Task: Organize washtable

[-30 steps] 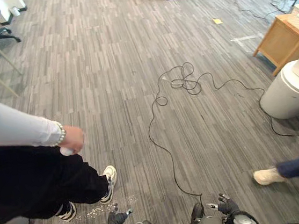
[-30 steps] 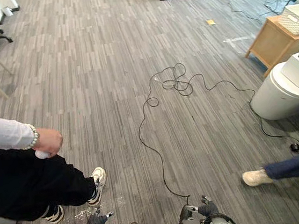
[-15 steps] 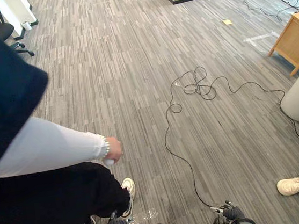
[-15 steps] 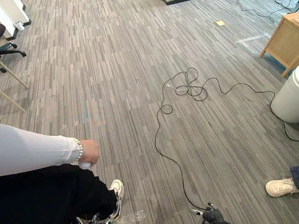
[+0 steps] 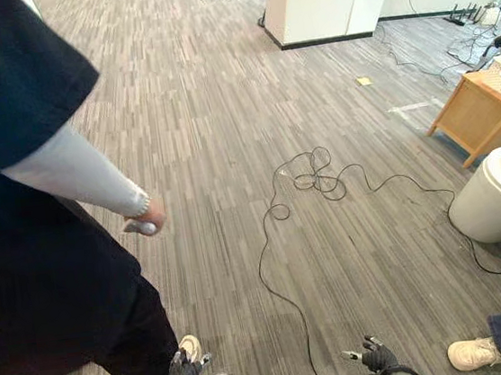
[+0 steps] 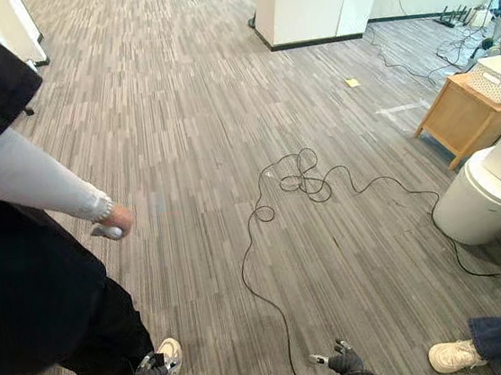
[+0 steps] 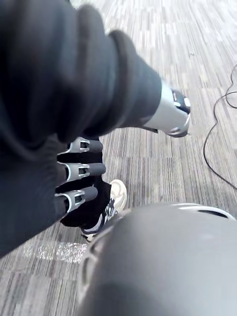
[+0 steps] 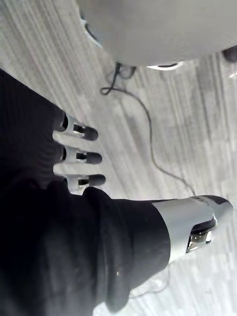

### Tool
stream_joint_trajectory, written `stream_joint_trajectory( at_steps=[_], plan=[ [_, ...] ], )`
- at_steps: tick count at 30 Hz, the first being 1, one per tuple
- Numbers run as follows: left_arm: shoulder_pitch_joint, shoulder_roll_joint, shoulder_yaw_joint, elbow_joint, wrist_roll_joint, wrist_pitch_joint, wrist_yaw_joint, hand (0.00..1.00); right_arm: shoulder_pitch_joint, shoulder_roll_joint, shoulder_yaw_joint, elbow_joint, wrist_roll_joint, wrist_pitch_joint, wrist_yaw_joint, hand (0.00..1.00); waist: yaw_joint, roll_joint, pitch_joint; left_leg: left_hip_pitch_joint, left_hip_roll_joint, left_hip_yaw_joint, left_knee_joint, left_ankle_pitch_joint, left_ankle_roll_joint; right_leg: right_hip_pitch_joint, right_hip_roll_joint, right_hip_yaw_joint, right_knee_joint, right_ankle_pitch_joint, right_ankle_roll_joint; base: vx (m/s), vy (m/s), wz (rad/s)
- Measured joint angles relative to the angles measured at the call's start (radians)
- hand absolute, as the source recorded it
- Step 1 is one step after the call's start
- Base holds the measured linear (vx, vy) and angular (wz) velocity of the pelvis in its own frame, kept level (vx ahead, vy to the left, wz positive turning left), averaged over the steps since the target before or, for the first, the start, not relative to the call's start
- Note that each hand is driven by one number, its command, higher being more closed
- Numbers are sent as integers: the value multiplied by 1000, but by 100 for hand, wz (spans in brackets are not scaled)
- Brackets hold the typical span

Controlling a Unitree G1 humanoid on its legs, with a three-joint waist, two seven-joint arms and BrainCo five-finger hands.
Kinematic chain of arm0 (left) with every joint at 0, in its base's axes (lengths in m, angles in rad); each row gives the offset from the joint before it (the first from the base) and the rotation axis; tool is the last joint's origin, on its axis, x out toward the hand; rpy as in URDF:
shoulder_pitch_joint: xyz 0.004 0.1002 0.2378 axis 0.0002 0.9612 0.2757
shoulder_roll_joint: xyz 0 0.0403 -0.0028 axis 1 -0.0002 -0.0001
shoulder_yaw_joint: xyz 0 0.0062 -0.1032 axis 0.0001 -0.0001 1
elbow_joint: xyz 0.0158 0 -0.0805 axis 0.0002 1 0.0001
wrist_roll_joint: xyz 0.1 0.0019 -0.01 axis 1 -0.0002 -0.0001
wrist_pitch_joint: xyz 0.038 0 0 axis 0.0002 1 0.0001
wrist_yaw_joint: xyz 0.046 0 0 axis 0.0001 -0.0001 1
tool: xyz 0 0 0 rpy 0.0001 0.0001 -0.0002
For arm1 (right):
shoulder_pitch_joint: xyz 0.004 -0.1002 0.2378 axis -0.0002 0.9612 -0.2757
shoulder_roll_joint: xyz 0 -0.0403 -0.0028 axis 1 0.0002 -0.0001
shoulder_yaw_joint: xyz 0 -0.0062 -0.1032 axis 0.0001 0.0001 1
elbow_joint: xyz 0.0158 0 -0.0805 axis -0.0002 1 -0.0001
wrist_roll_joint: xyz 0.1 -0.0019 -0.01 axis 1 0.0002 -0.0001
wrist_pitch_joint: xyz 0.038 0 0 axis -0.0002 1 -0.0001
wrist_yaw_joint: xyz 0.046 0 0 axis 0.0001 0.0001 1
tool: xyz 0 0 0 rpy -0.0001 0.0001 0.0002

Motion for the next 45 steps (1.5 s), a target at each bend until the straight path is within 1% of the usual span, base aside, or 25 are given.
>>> stream_joint_trajectory(
  at_steps=[3, 6, 7, 8, 9, 12, 14, 16, 18, 20, 21, 22, 23, 25, 26, 27, 28, 29, 31, 34, 37, 39, 41, 43, 45],
  plan=[
    [-21, 20, -2, -23, -3, -3, 2, 0, -7, 33, 24, 0, -9, -3, 2, 0, 4, -27, 7, -71, 0, -24, 165, -130, 27, 15, -9, 13, 13, -19, -1, 327, 205, 17],
    [-27, 19, -14, -19, -30, -5, 5, 0, 4, 36, -13, 18, -13, -3, 1, 0, 21, -48, 7, -34, -18, -30, 292, -282, 52, -41, -103, 75, 334, -78, 101, 515, 412, 12],
    [-26, 18, -31, -10, -29, -2, 9, 0, 6, 36, -23, 13, -13, -3, 0, 0, 18, -52, 5, -7, -33, -27, 290, -301, 55, -92, -135, 106, 469, -68, 86, 486, 371, 20],
    [-24, 34, -56, 6, -27, 4, 14, 0, 9, 35, -32, -3, -15, -3, 4, 0, 12, -64, 3, 48, -61, -24, 277, -328, 69, -192, -180, 156, 743, -8, 14, 475, 240, 31],
    [-20, 45, -65, 8, -27, 10, 18, 0, 9, 38, -34, -5, -16, -3, 9, 0, 2, -71, 9, 114, -88, -30, 246, -351, 95, -279, -180, 188, 970, 11, 0, 491, 164, 30],
    [10, 49, -72, 9, -27, 24, 19, 0, 8, 39, -48, -12, -16, -4, 20, 0, -7, -70, 12, 303, -125, -39, 101, -363, 95, -394, -100, 169, 1132, -53, -20, 542, 50, 9],
    [19, 37, -100, 30, -18, 27, 19, 0, 14, 29, -68, -56, -14, -10, 21, 0, -22, -34, 14, 450, -127, -45, -42, -334, 65, -504, -44, 49, 1067, -137, -122, 633, 83, 18],
    [12, 18, -120, 55, 5, 28, 17, 0, 7, -2, -81, -95, -11, -11, 22, 0, -43, 6, 19, 537, -110, -83, -133, -326, 50, -625, -5, -38, 851, -160, -164, 807, 40, 66],
    [-2, -4, -119, 62, 23, 32, 17, 0, 6, -37, -94, -111, -13, -8, 19, 0, -64, 37, 39, 613, -85, -131, -207, -307, -11, -713, 34, -34, 493, -27, -145, 821, -63, 94],
    [2, -2, -114, 68, 38, 35, 17, 0, 21, -36, -109, -79, -9, -2, 18, 0, -63, 30, 40, 702, -72, -169, -253, -272, -90, -718, 76, -20, 202, 251, -173, 669, -136, 68],
    [0, 1, -114, 75, 43, 36, 16, 0, 24, -35, -110, -75, -7, -1, 19, 0, -65, 24, 36, 721, -62, -187, -247, -263, -107, -714, 84, -5, 199, 341, -192, 728, -190, 43],
    [-21, -14, -105, 95, 52, 37, 12, 0, 15, -51, -128, -72, -6, -1, 22, 0, -61, 78, 44, 731, -9, -207, -196, -228, -149, -733, 99, 9, 327, 335, -208, 885, -230, 17],
    [-28, -23, -106, 99, 54, 37, 6, 0, 10, -58, -134, -71, -7, 2, 20, 0, -61, 92, 48, 715, 13, -225, -110, -154, -152, -743, 95, 13, 436, 250, -231, 1035, -278, -8],
    [-17, -38, -78, 103, 51, 43, -4, 0, 14, -60, -141, -68, -9, 16, 21, 0, -67, 98, 49, 651, 51, -227, 132, 148, -97, -669, 107, 19, 525, 122, -228, 828, -237, -23],
    [-15, -48, -47, 104, 50, 44, -4, 0, 17, -61, -138, -63, -9, 22, 21, 0, -64, 105, 52, 572, 130, -206, 363, 229, -91, -580, 144, 19, 503, 71, -234, 827, -195, -40],
    [-11, -50, -18, 98, 46, 42, -5, 0, 14, -69, -135, -44, -13, 30, 21, 0, -53, 130, 50, 486, 232, -130, 624, 161, -53, -487, 203, 35, 454, 51, -253, 800, -160, -53],
    [-10, -50, 2, 90, 37, 42, -3, 0, 16, -69, -129, -38, -13, 30, 20, 0, -41, 128, 50, 443, 268, -97, 718, 111, -29, -438, 224, 47, 421, 45, -253, 719, -91, -71],
    [-9, -47, 22, 71, 28, 41, -2, 0, 14, -61, -127, -34, -13, 30, 20, 0, -30, 103, 60, 364, 288, -56, 794, 25, 3, -344, 246, 71, 348, 43, -251, 782, -47, -52],
    [-8, -34, 20, 41, 29, 37, -3, 0, 15, -49, -123, -30, -13, 30, 18, 0, -28, 84, 57, 225, 258, -41, 751, -46, -2, -225, 251, 92, 235, 41, -236, 618, -4, -30],
    [-8, -25, 15, -9, 20, 23, -4, 0, 1, -48, -96, -25, -13, 31, 12, 0, -5, 72, 57, 42, 167, 0, 437, -107, -17, -109, 229, 136, 130, 8, -170, 571, 146, -25],
    [-7, -22, 9, -19, 10, 20, -3, 0, -16, -31, -86, -22, -15, 26, -3, 0, 1, 56, 54, 22, 20, -23, -198, -6, -94, -33, 169, 157, 95, -42, -94, 581, 263, -26],
    [-9, -18, 2, -19, 4, 13, -2, 0, -23, -10, -74, 7, -16, 20, -4, 0, 21, 45, 43, 21, -19, -78, -225, 138, -44, 7, 146, 182, 94, -74, -79, 642, 307, -48],
    [-14, 8, 3, -17, -4, 6, -3, 0, -12, 31, -65, 5, -20, 13, -1, 0, 19, -5, 29, -5, -68, -114, -87, 42, 71, -56, 64, 169, 315, -84, -61, 696, 333, -15],
    [-14, 27, 2, -13, -23, 6, -2, 0, 1, 49, -84, 0, -17, 10, 1, 0, 14, -45, 27, 29, -90, -86, 32, -78, 104, -139, -30, 186, 616, -40, 10, 636, 307, 3],
    [-13, 39, 0, 12, -29, 13, -2, 0, 1, 50, -86, 2, -18, 13, 11, 0, 15, -55, 22, 116, -104, -60, 61, -160, 125, -273, -98, 198, 965, 38, 40, 563, 201, -18]
  ],
)
